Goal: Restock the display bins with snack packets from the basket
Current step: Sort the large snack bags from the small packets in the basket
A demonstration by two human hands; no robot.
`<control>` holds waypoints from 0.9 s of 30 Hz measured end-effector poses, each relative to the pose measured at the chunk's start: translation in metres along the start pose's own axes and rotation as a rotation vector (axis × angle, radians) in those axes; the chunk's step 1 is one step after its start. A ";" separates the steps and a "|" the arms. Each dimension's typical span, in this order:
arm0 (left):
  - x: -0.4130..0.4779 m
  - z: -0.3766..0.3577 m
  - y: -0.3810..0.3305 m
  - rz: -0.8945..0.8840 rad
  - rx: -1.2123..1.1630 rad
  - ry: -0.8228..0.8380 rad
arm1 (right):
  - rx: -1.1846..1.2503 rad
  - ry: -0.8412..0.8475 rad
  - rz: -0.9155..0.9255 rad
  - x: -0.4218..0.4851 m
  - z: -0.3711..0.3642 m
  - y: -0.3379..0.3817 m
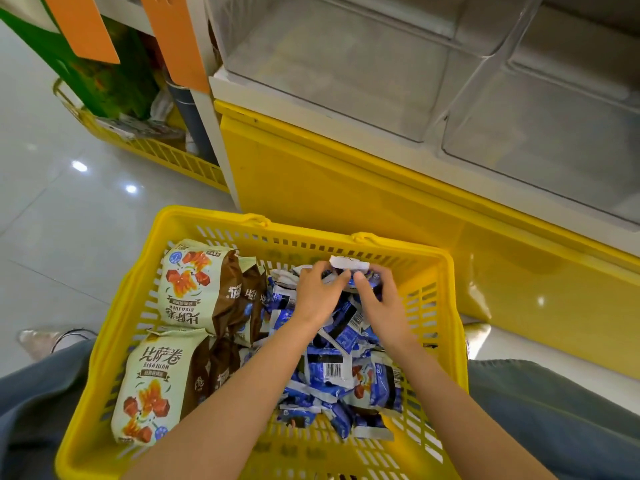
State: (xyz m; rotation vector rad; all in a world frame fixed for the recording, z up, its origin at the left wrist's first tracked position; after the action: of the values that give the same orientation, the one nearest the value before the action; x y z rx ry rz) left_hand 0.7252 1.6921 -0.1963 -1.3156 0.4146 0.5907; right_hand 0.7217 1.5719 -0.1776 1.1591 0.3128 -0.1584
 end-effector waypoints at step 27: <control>-0.017 0.045 0.001 -0.442 0.800 -0.029 | -0.693 0.111 -0.076 -0.007 0.021 -0.051</control>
State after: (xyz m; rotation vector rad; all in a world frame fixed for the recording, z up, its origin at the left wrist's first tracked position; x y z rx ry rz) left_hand 0.7090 1.7331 -0.1775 -0.5913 0.2752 0.0415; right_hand 0.7041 1.5317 -0.2122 0.4698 0.4648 -0.0430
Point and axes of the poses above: each hand's wrist, its own x-axis towards the middle knuckle, its own z-axis out of the back of the hand, y = z × x, the point moved 5 cm from there along x, towards the middle knuckle, and after that the axes turned 3 degrees about z, right-handed, at the moved point
